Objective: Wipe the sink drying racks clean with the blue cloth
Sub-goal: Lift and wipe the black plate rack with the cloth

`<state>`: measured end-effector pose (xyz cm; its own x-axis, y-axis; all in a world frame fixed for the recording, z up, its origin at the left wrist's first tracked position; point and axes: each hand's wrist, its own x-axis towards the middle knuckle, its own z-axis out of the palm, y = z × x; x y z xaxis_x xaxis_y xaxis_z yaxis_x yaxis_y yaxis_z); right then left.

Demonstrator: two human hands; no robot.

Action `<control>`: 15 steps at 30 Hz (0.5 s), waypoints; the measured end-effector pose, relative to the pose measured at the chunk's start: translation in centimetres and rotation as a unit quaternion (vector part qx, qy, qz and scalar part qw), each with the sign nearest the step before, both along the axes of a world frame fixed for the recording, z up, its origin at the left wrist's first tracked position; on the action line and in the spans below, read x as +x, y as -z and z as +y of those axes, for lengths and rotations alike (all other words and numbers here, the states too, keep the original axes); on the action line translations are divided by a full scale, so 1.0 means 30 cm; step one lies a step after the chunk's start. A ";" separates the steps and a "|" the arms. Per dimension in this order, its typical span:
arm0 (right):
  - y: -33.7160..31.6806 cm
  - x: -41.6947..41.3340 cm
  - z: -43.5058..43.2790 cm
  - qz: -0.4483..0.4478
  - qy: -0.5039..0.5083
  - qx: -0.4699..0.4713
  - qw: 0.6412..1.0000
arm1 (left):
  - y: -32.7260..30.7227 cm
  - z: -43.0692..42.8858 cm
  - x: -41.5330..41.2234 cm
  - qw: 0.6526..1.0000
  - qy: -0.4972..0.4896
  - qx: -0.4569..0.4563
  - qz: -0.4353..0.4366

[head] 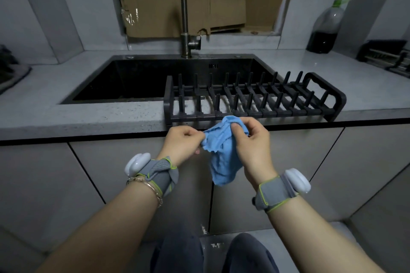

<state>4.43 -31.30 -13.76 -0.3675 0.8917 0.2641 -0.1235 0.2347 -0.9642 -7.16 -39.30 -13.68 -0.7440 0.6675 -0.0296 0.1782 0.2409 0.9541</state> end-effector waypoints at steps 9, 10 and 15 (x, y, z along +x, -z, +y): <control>0.002 -0.137 -0.043 0.040 0.060 -0.111 0.991 | -0.009 0.032 -0.005 0.965 -0.022 0.057 -0.255; 0.001 -0.145 -0.047 0.054 0.061 -0.140 0.987 | -0.007 0.056 0.004 0.959 -0.030 0.063 -0.273; -0.014 -0.179 -0.056 0.099 0.052 -0.224 0.968 | -0.007 0.123 0.032 0.913 -0.120 0.182 -0.346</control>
